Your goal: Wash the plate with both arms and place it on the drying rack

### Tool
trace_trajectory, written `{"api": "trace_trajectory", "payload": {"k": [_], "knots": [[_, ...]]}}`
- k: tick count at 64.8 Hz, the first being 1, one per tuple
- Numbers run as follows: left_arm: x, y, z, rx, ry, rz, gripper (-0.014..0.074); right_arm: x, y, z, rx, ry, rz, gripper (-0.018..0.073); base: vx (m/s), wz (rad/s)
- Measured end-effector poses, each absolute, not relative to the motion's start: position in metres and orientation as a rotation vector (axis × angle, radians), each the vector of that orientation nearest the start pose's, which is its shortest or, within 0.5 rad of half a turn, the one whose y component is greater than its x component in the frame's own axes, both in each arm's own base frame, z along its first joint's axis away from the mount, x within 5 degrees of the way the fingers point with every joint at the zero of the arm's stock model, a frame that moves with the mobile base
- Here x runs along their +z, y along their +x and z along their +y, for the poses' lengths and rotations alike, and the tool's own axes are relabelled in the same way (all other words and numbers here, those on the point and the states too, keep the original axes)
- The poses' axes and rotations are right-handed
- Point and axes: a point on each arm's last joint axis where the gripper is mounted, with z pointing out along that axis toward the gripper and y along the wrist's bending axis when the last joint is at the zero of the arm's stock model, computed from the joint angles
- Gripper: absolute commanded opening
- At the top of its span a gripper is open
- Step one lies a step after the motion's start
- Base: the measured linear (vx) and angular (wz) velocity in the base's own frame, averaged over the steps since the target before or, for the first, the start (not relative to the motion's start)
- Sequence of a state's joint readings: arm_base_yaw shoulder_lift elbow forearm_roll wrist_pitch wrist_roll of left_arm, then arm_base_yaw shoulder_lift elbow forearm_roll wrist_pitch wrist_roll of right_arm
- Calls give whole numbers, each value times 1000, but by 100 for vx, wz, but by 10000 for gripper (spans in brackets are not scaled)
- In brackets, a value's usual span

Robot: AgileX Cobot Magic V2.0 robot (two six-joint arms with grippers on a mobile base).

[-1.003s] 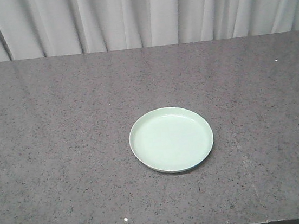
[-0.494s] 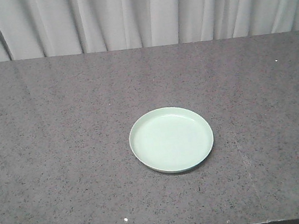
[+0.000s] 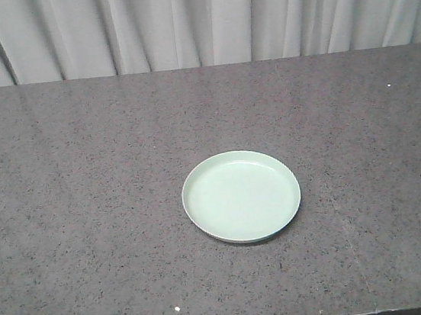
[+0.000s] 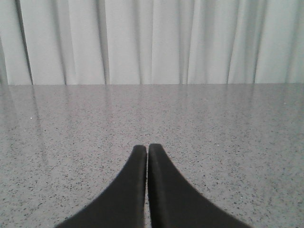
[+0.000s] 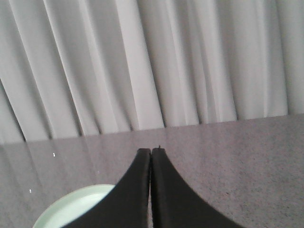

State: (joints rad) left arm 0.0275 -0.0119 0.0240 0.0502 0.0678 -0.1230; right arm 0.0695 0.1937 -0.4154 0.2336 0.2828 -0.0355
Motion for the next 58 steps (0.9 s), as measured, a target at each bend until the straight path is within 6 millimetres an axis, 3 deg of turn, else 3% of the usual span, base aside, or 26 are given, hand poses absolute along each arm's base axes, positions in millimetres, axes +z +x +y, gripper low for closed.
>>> {"api": "trace_trajectory", "payload": {"k": [11, 18, 28, 33, 44, 58], "knots": [[200, 57, 2, -33, -81, 1561, -6, 359, 84, 19, 187, -151, 1751, 69, 0, 0], [200, 57, 2, -33, -81, 1561, -6, 376, 108, 28, 203, -283, 1822, 223, 0, 0], [200, 57, 2, -33, -81, 1561, -6, 384, 140, 41, 304, -402, 1850, 479, 0, 0], [200, 57, 2, -33, -81, 1561, -6, 380, 155, 45, 336, -426, 1849, 542, 0, 0], [200, 57, 2, -33, -81, 1561, -6, 375, 182, 52, 389, -499, 1877, 543, 0, 0], [200, 57, 2, -33, -81, 1561, -6, 401, 228, 65, 491, -621, 1924, 527, 0, 0]]}}
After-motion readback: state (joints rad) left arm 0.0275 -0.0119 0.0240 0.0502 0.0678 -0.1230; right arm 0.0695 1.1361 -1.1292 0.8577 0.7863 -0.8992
